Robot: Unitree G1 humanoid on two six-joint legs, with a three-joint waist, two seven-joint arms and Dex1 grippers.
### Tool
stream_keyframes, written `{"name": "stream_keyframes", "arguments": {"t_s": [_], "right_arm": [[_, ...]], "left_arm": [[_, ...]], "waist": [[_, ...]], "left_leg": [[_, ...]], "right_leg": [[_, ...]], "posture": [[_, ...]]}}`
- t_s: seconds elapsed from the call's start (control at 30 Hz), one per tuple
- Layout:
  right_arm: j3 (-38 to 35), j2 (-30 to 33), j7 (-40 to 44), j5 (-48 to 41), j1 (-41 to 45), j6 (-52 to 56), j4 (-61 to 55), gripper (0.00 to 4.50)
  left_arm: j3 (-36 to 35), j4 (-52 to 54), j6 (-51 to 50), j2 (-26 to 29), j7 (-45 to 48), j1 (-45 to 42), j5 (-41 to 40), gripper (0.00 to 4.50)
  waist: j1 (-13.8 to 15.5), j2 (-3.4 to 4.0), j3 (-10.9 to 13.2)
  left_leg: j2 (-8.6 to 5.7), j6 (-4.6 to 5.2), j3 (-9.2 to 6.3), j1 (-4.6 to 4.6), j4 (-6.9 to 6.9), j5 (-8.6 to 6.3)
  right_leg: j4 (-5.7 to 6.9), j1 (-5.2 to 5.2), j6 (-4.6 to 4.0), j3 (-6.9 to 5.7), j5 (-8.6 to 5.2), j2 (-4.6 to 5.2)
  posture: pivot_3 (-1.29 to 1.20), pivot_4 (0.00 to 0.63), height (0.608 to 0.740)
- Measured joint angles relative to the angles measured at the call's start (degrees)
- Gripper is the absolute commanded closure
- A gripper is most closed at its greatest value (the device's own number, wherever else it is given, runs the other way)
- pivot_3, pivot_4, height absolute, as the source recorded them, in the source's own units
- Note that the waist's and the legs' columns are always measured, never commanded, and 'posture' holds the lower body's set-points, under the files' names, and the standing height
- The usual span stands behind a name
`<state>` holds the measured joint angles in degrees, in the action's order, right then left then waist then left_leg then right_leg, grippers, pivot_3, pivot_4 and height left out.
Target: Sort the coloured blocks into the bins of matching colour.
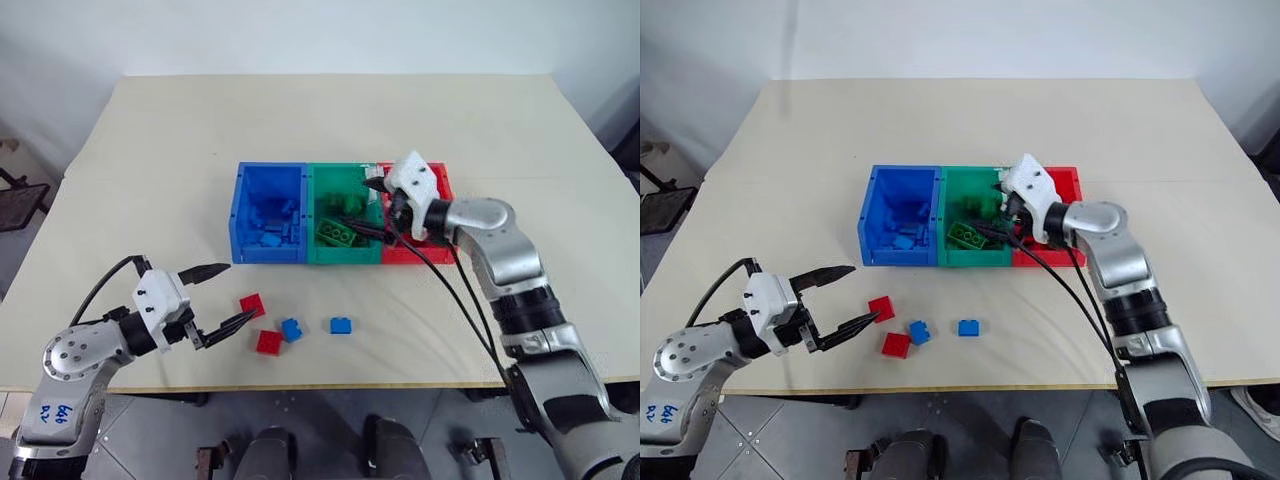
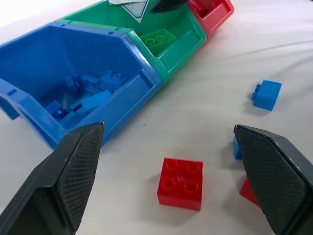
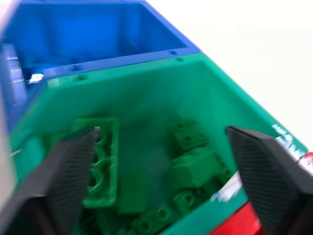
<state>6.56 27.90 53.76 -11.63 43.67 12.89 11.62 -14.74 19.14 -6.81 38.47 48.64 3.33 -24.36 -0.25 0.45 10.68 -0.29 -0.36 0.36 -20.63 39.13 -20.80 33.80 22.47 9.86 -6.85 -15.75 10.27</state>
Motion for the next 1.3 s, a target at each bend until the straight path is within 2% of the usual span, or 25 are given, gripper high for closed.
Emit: {"name": "stream_keyframes", "arguments": {"t_s": [0.2,0.33,0.5,0.7,0.8,0.97,1.13,1.2,1.3], "right_arm": [[-6.48,8.5,10.31,-6.25,-13.76,-7.16,-7.18,0.02],[-12.12,15.5,16.66,-9.4,-25.59,-10.29,-9.18,0.02],[-17.88,23.12,21.29,-9.92,-35.75,-13.25,-9.08,0.02],[-18.97,24.18,22.98,-9.76,-40.25,-15.23,-7.63,0.02],[-15.79,24.31,23.24,-11.25,-37.94,-9.75,-12.0,0.02],[-5.07,23.08,22.46,-13.11,-27.8,2.28,-25.08,0.02],[7.69,18.63,16.0,-5.25,-19.24,11.94,-28.01,0.02],[12.78,14.87,12.24,-0.38,-15.97,15.25,-27.89,0.02],[17.56,11.07,8.95,2.96,-13.78,17.71,-27.23,0.98]], "left_arm": [[-0.53,-3.69,0.59,1.07,3.53,-1.42,-0.39,0.0],[2.18,-4.97,0.42,1.03,5.45,-4.84,-0.32,0.0],[7.11,-5.71,0.56,0.84,8.41,-7.61,-0.08,0.0],[11.66,-6.35,2.67,1.05,12.57,-9.77,1.47,0.0],[11.33,-6.65,2.77,2.2,13.34,-9.77,1.46,0.0],[9.41,-6.54,3.26,4.5,14.6,-6.9,1.29,0.0],[6.6,-6.19,4.37,5.52,15.32,-2.03,1.09,0.0],[5.0,-6.07,4.23,5.51,15.1,0.04,0.77,0.0],[3.66,-5.77,4.1,5.51,14.55,0.99,0.58,0.0]], "waist": [[0.43,-0.01,0.0],[0.49,-0.01,0.0],[0.26,-0.01,0.0],[0.19,-0.02,0.0],[0.03,-0.02,0.0],[0.24,-0.01,0.0],[0.96,-0.06,0.0],[0.77,-0.06,0.0],[1.14,-0.06,0.0]], "left_leg": [[-0.01,0.02,0.07,0.01,0.02,-0.01],[-0.02,0.04,0.22,0.04,0.04,-0.01],[0.02,0.04,0.32,0.15,0.03,-0.01],[0.02,0.04,0.39,0.19,0.04,-0.01],[0.06,0.04,0.4,0.21,0.04,-0.01],[0.07,0.02,0.31,0.2,0.05,-0.03],[0.03,0.04,0.27,0.09,0.11,-0.04],[0.05,0.04,0.28,0.09,0.1,-0.04],[0.02,0.04,0.26,0.08,0.11,-0.04]], "right_leg": [[-0.05,-0.05,0.0,0.02,0.0,0.01],[-0.06,-0.05,0.0,0.09,0.0,0.02],[-0.03,-0.07,-0.02,0.15,0.01,0.02],[-0.04,-0.08,-0.03,0.2,0.01,0.02],[-0.03,-0.07,-0.04,0.21,0.02,0.0],[-0.03,-0.05,-0.05,0.19,0.03,0.0],[-0.06,-0.02,-0.05,0.16,0.03,0.03],[-0.02,0.02,-0.07,0.15,0.02,0.01],[-0.01,0.02,-0.07,0.15,0.02,0.02]], "posture": [[0.0,0.15,0.74],[0.0,0.15,0.74],[0.0,0.15,0.74],[0.0,0.15,0.74],[0.0,0.15,0.74],[0.0,0.15,0.74],[0.0,0.15,0.74],[0.0,0.15,0.74],[0.0,0.15,0.74]]}}
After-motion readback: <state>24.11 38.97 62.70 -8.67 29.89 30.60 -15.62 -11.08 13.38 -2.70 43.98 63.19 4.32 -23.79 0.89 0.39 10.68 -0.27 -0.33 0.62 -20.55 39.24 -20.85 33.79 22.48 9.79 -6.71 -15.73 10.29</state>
